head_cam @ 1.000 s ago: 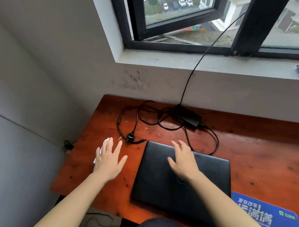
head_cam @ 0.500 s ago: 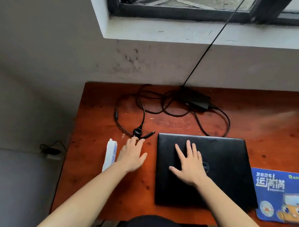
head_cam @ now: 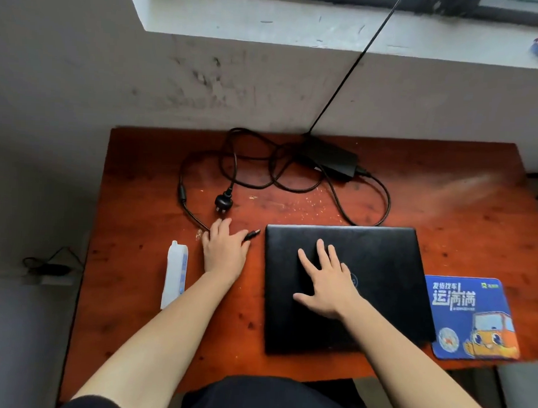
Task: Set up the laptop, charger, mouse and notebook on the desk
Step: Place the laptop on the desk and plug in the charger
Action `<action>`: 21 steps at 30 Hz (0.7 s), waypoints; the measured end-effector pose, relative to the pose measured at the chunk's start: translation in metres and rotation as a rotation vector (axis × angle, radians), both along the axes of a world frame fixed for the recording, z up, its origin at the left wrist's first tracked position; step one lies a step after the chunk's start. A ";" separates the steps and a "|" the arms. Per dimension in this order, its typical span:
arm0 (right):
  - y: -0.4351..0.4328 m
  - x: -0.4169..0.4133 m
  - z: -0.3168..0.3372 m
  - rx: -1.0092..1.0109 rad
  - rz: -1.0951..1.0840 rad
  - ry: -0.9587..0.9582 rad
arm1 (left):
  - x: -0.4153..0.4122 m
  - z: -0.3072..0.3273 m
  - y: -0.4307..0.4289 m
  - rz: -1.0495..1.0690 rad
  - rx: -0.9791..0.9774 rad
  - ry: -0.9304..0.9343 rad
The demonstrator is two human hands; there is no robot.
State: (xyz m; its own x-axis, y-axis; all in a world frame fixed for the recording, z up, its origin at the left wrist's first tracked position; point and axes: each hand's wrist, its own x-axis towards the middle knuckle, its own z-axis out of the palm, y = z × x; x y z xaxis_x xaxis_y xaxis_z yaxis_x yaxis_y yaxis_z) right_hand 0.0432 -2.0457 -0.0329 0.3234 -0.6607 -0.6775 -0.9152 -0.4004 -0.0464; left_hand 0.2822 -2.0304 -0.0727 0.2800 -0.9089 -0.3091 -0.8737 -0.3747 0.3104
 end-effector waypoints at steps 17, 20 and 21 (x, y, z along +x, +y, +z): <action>0.001 0.000 -0.003 -0.006 0.040 0.043 | -0.004 -0.008 0.003 -0.167 -0.128 -0.003; 0.000 0.000 -0.004 -0.006 0.042 0.042 | 0.002 -0.007 -0.003 -0.231 -0.136 -0.009; 0.000 0.000 -0.005 -0.003 0.041 0.041 | 0.005 -0.007 -0.005 -0.254 -0.132 -0.008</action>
